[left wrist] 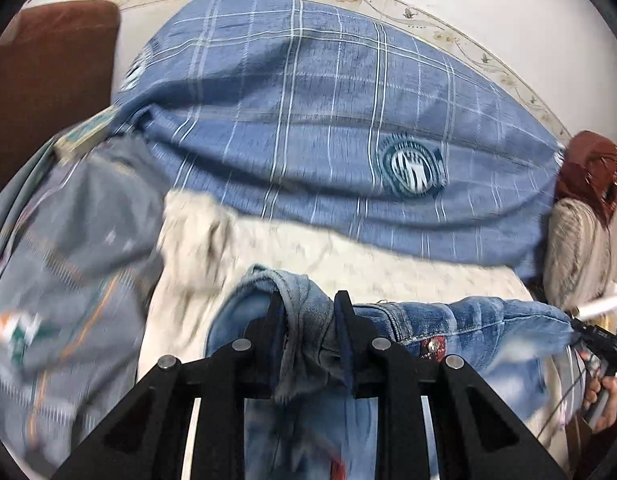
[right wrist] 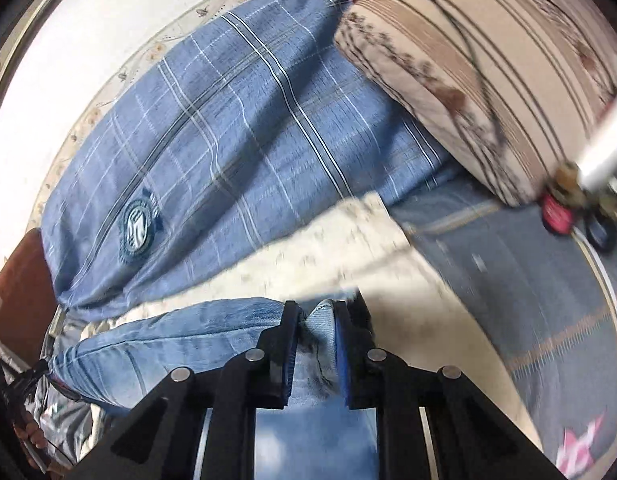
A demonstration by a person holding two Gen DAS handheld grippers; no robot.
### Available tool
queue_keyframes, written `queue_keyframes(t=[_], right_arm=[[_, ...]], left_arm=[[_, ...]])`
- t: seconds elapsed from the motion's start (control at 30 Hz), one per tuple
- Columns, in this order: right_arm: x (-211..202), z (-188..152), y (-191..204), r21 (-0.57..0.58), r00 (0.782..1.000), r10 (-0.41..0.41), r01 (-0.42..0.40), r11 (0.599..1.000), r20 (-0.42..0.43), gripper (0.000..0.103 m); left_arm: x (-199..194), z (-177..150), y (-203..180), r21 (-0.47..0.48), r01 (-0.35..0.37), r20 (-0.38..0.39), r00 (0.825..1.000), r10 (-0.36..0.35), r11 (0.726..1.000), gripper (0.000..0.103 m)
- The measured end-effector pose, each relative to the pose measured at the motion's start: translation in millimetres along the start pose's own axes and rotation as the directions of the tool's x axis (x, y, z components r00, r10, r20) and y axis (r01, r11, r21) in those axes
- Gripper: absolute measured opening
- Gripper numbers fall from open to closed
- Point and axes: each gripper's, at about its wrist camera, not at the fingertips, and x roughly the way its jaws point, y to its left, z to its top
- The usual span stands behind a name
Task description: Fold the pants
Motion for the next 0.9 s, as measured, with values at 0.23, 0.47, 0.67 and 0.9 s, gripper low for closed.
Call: queue_keyframes(t=[0.23,0.47,0.67,0.9], right_arm=[[-2,-79,-40,0.018,0.986,-0.039,0.043,0.999,-0.161,0.021],[-20,-101,-58,-0.017,0.966,-0.077,0.075,0.997,-0.249,0.023],[-54,-84,-27,-0.069,0.994,-0.043,0.036,0.997,-0.103,0.032],[-2,-97,35,-0.078,0.988,0.081,-0.092,0.993,-0.132,0.071]], left_arm=[[1,-102,16,0.003,-0.065,-0.213,0.975,0.064,0.998,0.025],[-19,-113,16,-0.001,-0.116,-0.238,0.965,0.112,0.993,0.036],[-63,-88,-17,0.07,-0.162,-0.051,0.985,0.166,0.984,0.05],[5,-96,-66,0.081,-0.067,-0.125,0.989,0.077,0.994,0.052]])
